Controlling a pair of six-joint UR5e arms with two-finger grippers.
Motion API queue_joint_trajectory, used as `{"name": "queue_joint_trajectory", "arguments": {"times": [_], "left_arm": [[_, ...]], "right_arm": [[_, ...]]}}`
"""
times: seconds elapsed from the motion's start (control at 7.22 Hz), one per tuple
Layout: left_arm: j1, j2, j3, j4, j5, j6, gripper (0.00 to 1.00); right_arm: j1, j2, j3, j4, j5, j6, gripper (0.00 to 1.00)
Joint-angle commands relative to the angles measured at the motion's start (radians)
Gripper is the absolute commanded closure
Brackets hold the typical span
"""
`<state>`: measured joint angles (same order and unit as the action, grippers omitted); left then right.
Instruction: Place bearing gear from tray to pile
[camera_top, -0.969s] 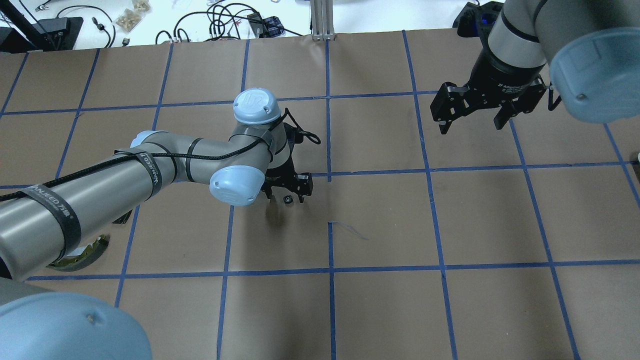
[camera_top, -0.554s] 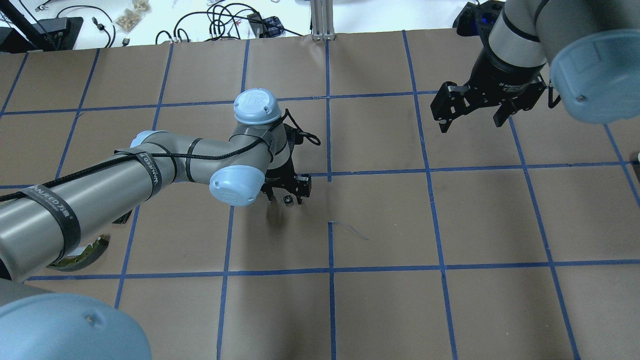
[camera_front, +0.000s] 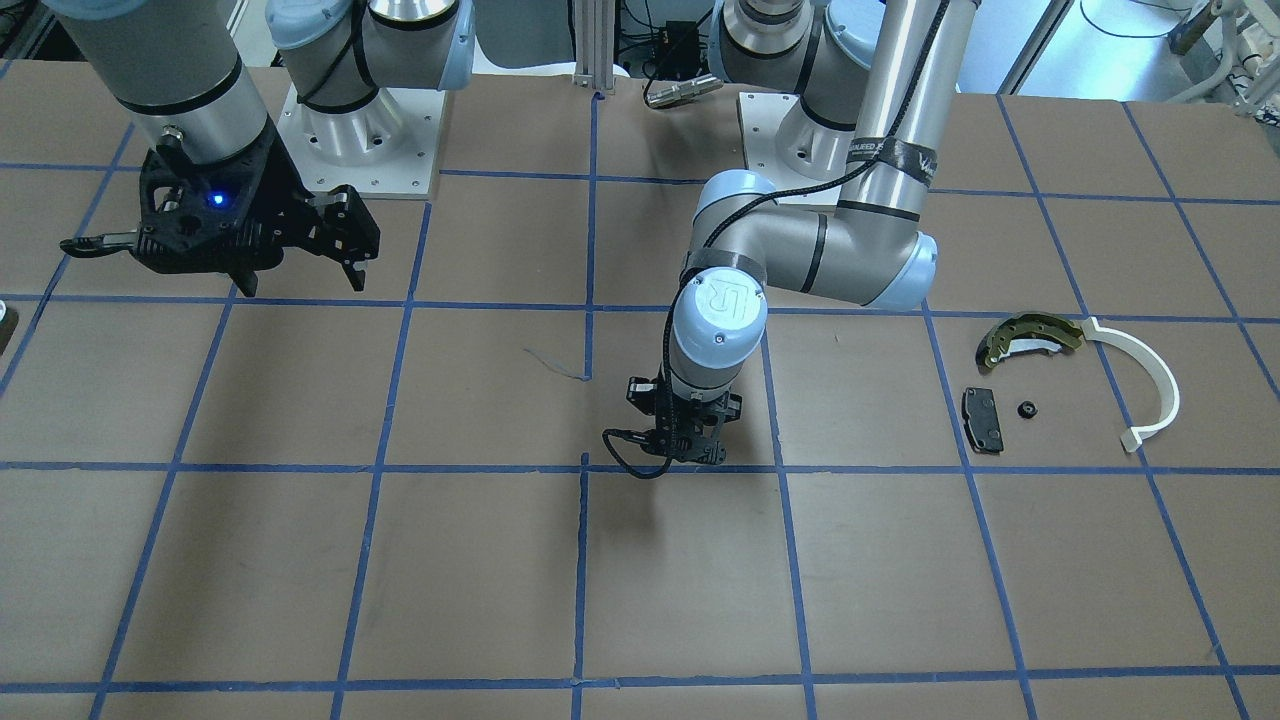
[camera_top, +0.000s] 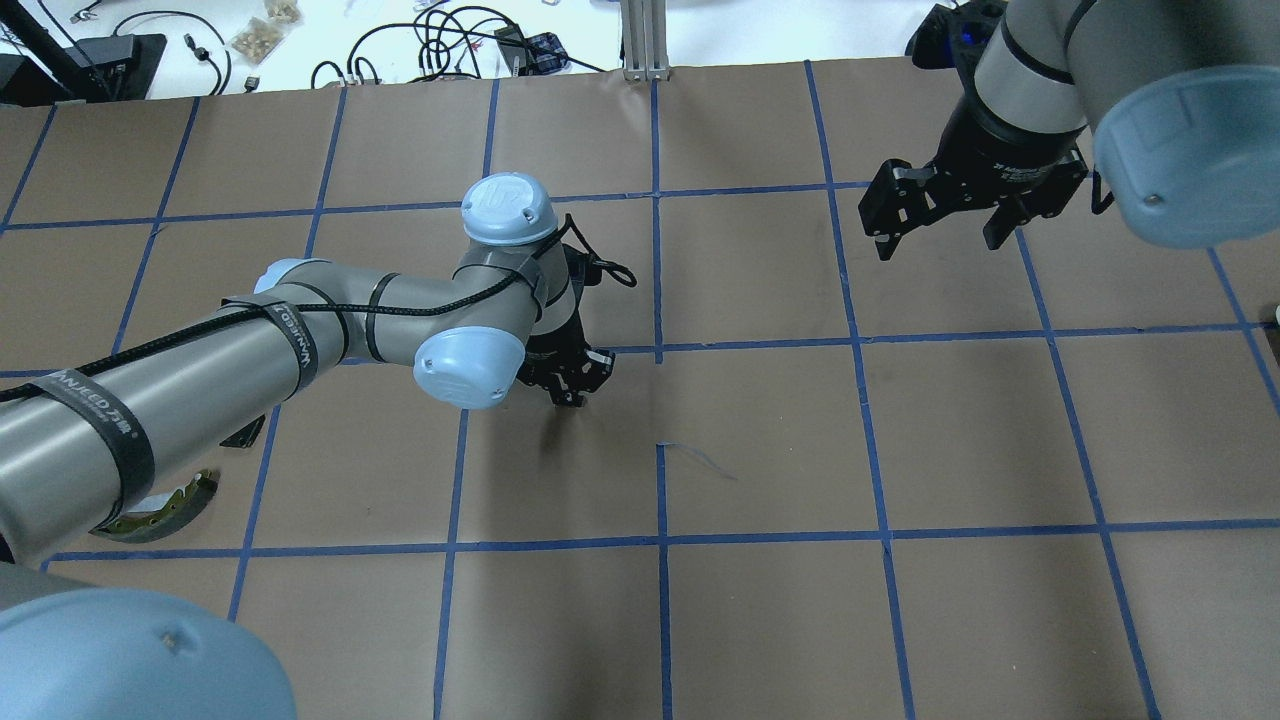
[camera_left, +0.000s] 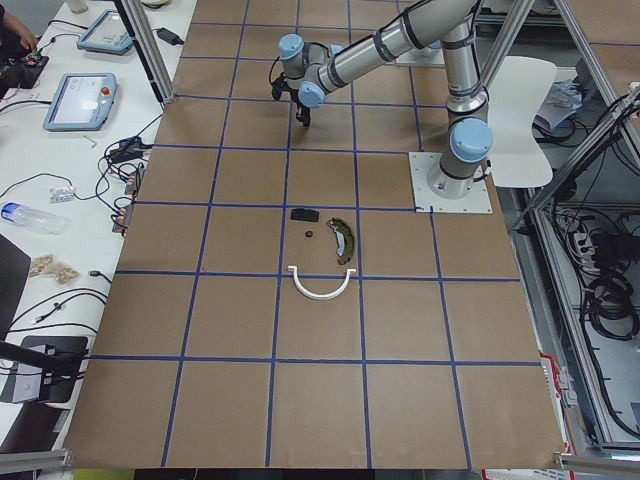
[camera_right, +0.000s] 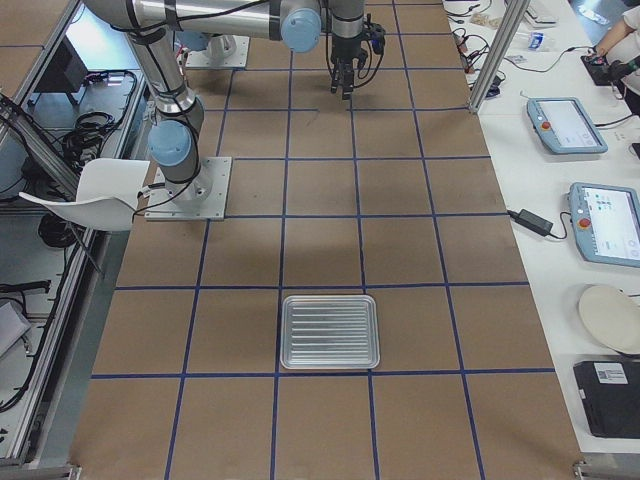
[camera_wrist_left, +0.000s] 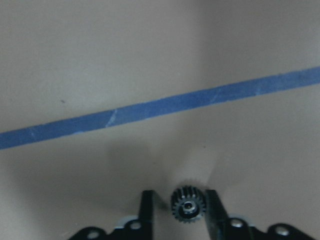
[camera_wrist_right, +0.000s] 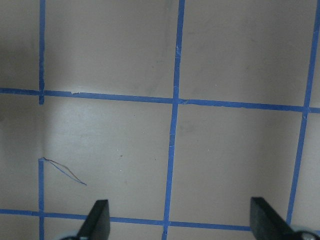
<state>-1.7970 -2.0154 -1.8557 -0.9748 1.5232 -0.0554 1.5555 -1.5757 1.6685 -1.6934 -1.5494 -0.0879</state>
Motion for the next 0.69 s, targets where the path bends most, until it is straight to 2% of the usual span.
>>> {"name": "queue_joint_trajectory", "arguments": {"times": [0.0,0.42,0.55], "left_arm": [[0.019,0.021,0.010,-0.008,-0.003,-0.008,1.00],[0.228,0.067,0.093,-0.129,-0.001,0.079,1.00],[0.308,0.082,0.152,-0.230,0.011,0.116,1.00]], "right_arm": [[0.000,-0.001,0.000,-0.003,0.000,-0.001,0.00],[0.000,0.000,0.000,-0.003,0.000,-0.001,0.00],[0.000,0.000,0.000,-0.003,0.000,0.000,0.00]]}}
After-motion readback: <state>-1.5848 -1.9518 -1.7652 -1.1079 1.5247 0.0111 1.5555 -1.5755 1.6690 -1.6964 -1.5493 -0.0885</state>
